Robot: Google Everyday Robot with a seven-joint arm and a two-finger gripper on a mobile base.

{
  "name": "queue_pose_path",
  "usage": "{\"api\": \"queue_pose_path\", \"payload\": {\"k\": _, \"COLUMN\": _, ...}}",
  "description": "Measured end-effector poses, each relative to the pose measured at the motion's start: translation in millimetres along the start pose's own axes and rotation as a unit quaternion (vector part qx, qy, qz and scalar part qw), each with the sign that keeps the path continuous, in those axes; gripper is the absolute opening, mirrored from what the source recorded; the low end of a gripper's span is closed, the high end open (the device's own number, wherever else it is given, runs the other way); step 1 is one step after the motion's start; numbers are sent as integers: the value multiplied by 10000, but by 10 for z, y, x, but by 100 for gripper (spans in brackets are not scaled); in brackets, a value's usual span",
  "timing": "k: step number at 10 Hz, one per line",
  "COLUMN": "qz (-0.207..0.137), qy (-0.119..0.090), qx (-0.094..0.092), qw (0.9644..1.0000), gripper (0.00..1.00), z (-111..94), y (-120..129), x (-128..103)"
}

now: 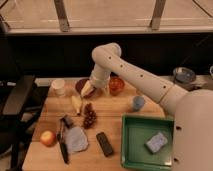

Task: Place apple in plastic cup

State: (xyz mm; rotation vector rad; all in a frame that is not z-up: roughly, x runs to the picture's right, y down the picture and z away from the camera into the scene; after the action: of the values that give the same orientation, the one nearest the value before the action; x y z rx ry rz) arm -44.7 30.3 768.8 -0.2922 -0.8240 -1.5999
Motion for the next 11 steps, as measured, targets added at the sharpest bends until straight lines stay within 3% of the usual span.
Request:
{"api": "queue_pose_path", "payload": {"k": 2, "qz": -153, "qy": 89, "qx": -112, "qw": 9998, "gripper": 80, "z": -46, "y": -34, "x": -24}}
{"api": "queue_pose_path", "payload": {"k": 3, "qz": -451, "qy": 149, "qx": -213, "qw": 9986, "gripper": 80, "z": -125, "y": -150, "x": -71}}
{"api": "queue_pose_path", "payload": {"k": 6, "qz": -1263, "qy": 181, "qx": -358, "qw": 9912, "gripper": 80, "z": -193, "y": -715, "x": -152}}
{"api": "queue_pose_path", "payload": {"k": 8, "qz": -1835, "qy": 122, "qx": -408, "qw": 9821, "gripper": 80, "z": -66, "y": -1140, "x": -199}}
{"api": "queue_pose_path", "payload": {"k": 10, "qz": -2453, "qy": 25, "qx": -429, "qw": 9685, "gripper": 80, "z": 96, "y": -1535, "x": -288}}
{"api": "queue_pose_path", "payload": {"k": 11, "qz": -2789, "qy": -14, "qx": -418, "qw": 9594, "gripper": 80, "z": 189, "y": -1721, "x": -358}}
